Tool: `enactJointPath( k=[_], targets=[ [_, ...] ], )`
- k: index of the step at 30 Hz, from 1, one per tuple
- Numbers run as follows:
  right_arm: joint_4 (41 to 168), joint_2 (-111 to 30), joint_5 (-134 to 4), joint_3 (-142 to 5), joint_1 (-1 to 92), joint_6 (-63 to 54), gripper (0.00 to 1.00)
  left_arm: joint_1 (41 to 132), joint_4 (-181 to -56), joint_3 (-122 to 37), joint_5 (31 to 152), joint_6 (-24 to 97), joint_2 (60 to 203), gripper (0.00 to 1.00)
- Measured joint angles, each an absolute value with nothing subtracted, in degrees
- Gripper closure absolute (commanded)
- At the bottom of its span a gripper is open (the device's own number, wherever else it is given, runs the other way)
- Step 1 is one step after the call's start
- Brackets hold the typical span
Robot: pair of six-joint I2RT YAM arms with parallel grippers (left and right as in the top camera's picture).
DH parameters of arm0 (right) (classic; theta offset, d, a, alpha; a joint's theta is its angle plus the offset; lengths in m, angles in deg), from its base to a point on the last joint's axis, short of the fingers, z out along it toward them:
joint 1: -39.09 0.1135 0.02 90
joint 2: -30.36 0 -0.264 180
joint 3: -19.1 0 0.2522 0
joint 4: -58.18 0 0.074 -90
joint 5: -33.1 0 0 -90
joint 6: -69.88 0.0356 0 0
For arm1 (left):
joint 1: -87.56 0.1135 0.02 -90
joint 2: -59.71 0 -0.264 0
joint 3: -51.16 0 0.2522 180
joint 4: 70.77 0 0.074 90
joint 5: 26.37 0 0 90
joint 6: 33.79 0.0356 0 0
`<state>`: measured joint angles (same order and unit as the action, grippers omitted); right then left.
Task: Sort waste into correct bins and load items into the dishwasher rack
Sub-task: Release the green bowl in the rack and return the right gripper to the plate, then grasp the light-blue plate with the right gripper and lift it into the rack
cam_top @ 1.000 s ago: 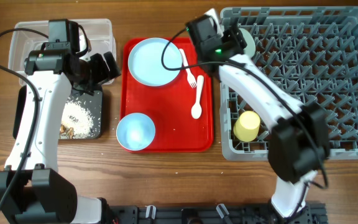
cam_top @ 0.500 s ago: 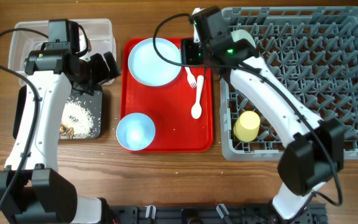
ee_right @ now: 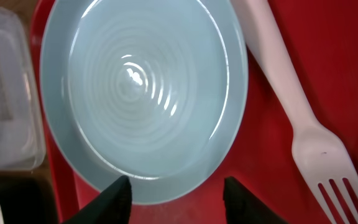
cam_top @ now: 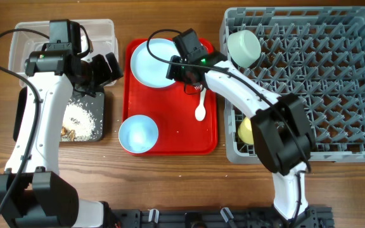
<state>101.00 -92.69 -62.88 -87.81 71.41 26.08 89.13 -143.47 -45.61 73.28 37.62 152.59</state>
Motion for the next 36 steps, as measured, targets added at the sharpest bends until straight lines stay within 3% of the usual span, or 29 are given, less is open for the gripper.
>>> enactJointPath(
  k=[9,11,12,13,27,36],
  targets=[
    [99.30,-97.93,-63.47,-87.81,71.41,31.85,0.66,89.13,-143.47,-45.61,73.28,37.62,152.59,0.00],
    [99.28,-98.00,-64.10,-87.81,71.43,32.44,0.75,89.13,-143.47,-45.61,73.28,37.62,152.59,0.00],
    [99.28,-98.11,-64.50,-87.81,71.43,32.75,0.89,89.13,-143.45,-45.61,73.28,37.62,152.59,0.00],
    [99.28,-98.22,-64.67,-87.81,71.49,33.10,0.96,89.13,-143.45,-45.61,73.28,37.62,152.59,0.00],
    [100.15,-96.42,-65.44,-87.70,68.21,30.19,0.96,89.13,-143.45,-45.61,73.28,37.62,152.59,0.00],
    [100.37,-71.20,-53.61,-87.02,60.72,14.60,0.96,89.13,-143.47,-45.61,73.26,37.62,152.59,0.00]
  ],
)
